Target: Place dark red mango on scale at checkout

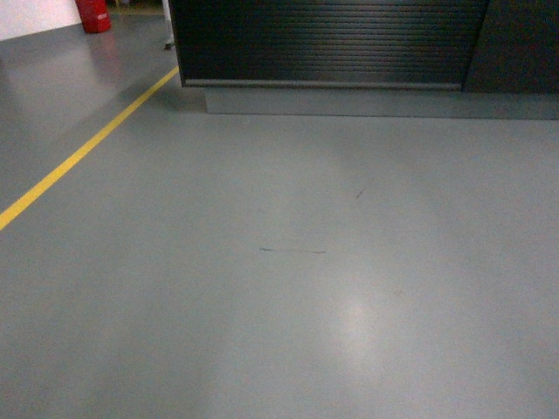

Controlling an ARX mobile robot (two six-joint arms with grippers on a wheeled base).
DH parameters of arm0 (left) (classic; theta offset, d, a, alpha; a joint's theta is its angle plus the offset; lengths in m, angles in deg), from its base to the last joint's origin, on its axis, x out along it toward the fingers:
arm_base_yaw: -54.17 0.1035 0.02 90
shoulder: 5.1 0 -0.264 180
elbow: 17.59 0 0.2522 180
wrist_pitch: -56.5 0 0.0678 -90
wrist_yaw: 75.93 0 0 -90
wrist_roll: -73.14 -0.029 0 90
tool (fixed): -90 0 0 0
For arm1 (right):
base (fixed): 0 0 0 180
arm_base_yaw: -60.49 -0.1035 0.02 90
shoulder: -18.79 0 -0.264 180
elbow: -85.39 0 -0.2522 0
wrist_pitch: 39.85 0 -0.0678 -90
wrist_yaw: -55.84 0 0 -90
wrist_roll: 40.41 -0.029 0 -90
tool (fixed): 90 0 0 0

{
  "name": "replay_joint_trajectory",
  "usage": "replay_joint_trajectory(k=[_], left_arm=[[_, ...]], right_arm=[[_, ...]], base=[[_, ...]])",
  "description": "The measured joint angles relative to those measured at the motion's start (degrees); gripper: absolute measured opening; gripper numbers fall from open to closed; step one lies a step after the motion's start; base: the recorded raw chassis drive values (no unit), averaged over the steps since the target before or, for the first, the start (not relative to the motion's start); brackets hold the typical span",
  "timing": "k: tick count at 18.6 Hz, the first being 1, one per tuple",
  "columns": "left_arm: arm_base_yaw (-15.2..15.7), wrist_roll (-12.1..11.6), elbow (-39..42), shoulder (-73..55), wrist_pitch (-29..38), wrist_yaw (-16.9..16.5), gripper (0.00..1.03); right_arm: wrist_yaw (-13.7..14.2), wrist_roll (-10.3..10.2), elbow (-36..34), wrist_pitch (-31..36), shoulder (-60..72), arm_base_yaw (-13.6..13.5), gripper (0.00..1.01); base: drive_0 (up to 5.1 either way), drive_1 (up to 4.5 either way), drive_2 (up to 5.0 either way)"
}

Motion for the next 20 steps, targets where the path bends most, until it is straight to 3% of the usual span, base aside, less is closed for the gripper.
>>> replay_joint_trajectory(k=[20], left_arm=[[0.0,0.0,0.0,0.0,0.0,0.0,0.98]], right_arm=[[0.0,0.0,0.0,0.0,0.0,0.0,0.98]], base=[[0.0,0.0,0.0]])
